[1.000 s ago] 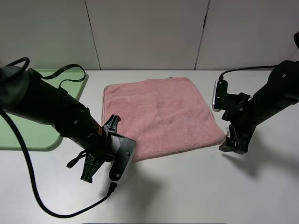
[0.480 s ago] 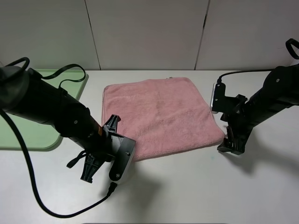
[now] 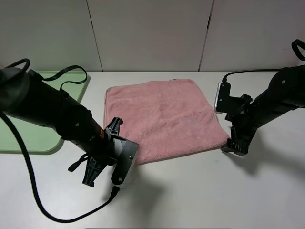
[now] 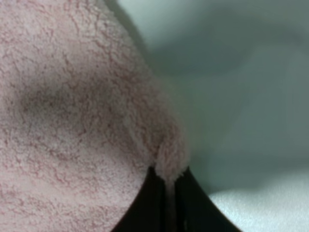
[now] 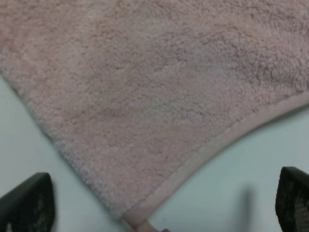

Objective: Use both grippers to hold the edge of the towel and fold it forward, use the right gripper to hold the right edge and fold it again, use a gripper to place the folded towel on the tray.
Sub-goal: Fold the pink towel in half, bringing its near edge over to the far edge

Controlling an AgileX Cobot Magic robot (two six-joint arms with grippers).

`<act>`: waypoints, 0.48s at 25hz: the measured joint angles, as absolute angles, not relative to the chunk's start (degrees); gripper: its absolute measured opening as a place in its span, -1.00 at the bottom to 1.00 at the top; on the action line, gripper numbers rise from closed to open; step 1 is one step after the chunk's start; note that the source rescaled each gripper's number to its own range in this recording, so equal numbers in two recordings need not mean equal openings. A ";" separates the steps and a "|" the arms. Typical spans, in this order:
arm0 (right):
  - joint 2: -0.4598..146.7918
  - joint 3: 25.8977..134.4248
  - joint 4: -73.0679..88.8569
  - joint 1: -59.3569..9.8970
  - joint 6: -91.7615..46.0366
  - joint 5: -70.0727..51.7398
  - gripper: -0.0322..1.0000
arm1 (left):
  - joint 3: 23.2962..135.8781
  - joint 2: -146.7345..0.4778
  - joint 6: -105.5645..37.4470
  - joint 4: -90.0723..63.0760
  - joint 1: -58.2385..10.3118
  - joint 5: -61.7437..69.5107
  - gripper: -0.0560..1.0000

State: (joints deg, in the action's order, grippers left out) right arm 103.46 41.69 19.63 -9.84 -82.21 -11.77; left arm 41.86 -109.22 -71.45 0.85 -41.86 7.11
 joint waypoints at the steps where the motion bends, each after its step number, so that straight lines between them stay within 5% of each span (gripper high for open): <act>1: 103.46 41.69 19.63 -9.84 -82.21 -11.48 1.00 | 41.86 -109.22 -71.45 0.85 -41.86 7.11 -0.89; 12: 105.68 41.92 20.09 -9.84 -82.21 -10.74 1.00 | 41.86 -109.27 -71.40 0.85 -41.86 7.06 -0.89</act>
